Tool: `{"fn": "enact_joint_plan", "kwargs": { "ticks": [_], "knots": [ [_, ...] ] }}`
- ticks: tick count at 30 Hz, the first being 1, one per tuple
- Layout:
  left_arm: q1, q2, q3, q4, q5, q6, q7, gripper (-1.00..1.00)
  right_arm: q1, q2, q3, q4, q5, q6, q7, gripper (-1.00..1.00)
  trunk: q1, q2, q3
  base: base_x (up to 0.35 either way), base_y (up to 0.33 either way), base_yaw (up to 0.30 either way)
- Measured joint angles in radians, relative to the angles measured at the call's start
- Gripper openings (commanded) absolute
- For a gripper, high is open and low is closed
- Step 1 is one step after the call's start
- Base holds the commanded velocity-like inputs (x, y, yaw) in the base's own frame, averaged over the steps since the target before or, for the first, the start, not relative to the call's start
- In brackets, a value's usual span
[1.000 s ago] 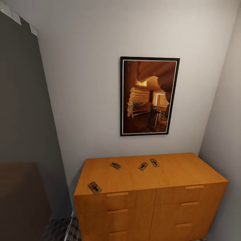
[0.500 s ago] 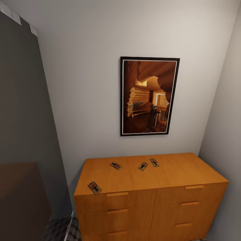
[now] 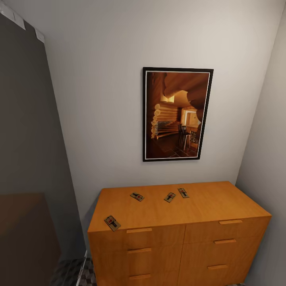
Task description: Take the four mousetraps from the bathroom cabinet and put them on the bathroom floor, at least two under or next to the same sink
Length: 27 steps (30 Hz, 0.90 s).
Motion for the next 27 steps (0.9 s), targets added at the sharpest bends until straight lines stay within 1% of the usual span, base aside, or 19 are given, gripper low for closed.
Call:
{"fn": "enact_joint_plan", "kwargs": {
  "ticks": [2,4,5,7,10,12,15,20,21,22,25,27],
  "knots": [
    [0.0,-0.006,-0.001,-0.025,0.0,0.003,-0.001,1.0,0.0,-0.002,-0.001,-0.002,0.0,0.005,-0.002,1.0,0.0,0.0,0.0,0.0,0.0,0.0],
    [0.0,-0.013,-0.002,-0.068,0.001,0.011,-0.001,1.0,-0.001,-0.005,-0.001,-0.012,0.0,0.01,-0.007,1.0,0.0,0.0,0.0,0.0,0.0,0.0],
    [0.0,-0.013,-0.002,-0.068,0.001,0.011,-0.001,1.0,-0.001,-0.005,-0.001,-0.012,0.0,0.01,-0.007,1.0,0.0,0.0,0.0,0.0,0.0,0.0],
    [-0.001,-0.018,-0.002,-0.125,0.002,0.029,0.0,1.0,-0.005,-0.008,-0.001,-0.039,0.001,0.019,-0.013,1.0,0.0,0.0,0.0,0.0,0.0,0.0],
    [-0.001,-0.024,-0.001,-0.219,0.001,0.087,0.002,1.0,-0.01,-0.018,0.0,-0.107,0.001,0.05,-0.02,1.0,0.0,0.0,0.0,0.0,0.0,0.0],
    [-0.001,-0.026,-0.003,-0.283,-0.003,0.151,0.003,1.0,-0.012,-0.027,0.0,-0.167,0.002,0.087,-0.023,1.0,0.0,0.0,0.0,0.0,0.0,0.0],
    [-0.001,-0.027,-0.006,-0.386,-0.006,0.264,0.004,1.0,-0.013,-0.046,0.0,-0.275,0.004,0.177,-0.024,1.0,0.0,0.0,0.0,0.0,0.0,0.0],
    [-0.001,-0.029,-0.009,-0.58,-0.007,0.436,0.0,1.0,-0.014,-0.075,-0.005,-0.504,0.002,0.376,-0.022,1.0,0.0,0.0,0.0,0.0,0.0,0.0],
    [-0.001,-0.029,-0.01,-0.619,-0.006,0.464,-0.001,1.0,-0.014,-0.08,-0.006,-0.554,0.0,0.415,-0.022,1.0,0.0,0.0,0.0,0.0,0.0,0.0],
    [-0.001,-0.029,-0.01,-0.621,-0.006,0.465,-0.001,1.0,-0.014,-0.08,-0.006,-0.557,0.0,0.416,-0.022,1.0,0.0,0.0,0.0,0.0,0.0,0.0],
    [-0.001,-0.033,-0.015,-0.731,-0.005,0.539,-0.003,1.0,-0.014,-0.091,-0.008,-0.701,-0.004,0.522,-0.021,1.0,0.0,0.0,0.0,0.0,0.0,0.0],
    [-0.001,-0.037,-0.025,-0.8,-0.006,0.585,-0.004,1.0,-0.014,-0.097,-0.009,-0.79,-0.005,0.58,-0.021,1.0,0.0,0.0,0.0,0.0,0.0,0.0]
  ]
}}
